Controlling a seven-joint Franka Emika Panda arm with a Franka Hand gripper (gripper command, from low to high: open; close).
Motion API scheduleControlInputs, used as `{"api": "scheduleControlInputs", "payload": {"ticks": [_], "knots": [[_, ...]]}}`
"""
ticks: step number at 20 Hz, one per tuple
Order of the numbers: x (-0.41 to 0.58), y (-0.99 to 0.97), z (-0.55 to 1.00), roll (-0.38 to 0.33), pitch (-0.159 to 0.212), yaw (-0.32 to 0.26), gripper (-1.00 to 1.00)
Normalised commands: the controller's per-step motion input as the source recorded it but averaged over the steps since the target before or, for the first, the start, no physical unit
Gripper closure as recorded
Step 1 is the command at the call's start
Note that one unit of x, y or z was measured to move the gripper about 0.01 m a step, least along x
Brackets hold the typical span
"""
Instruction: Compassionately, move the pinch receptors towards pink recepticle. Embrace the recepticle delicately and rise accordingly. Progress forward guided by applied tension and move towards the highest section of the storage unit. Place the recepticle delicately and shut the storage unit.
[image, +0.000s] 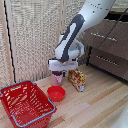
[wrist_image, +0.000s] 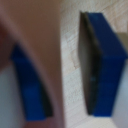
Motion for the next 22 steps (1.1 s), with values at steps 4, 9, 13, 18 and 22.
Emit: {"api": "scheduleControlInputs", "payload": {"ticks": [4,9,13,18,22], "knots": [[0.374,0.11,0.11,-0.016,0.055,-0.065,1.00],[0.286,0.04,0.77,0.008,0.067,-0.109,1.00],[0.311,0.08,0.96,0.012,0.072,-0.113,1.00],[0.197,0.04,0.97,0.000,0.088,-0.115,1.00],[0.163,0.02,1.00,0.000,0.006,-0.175,1.00]]}}
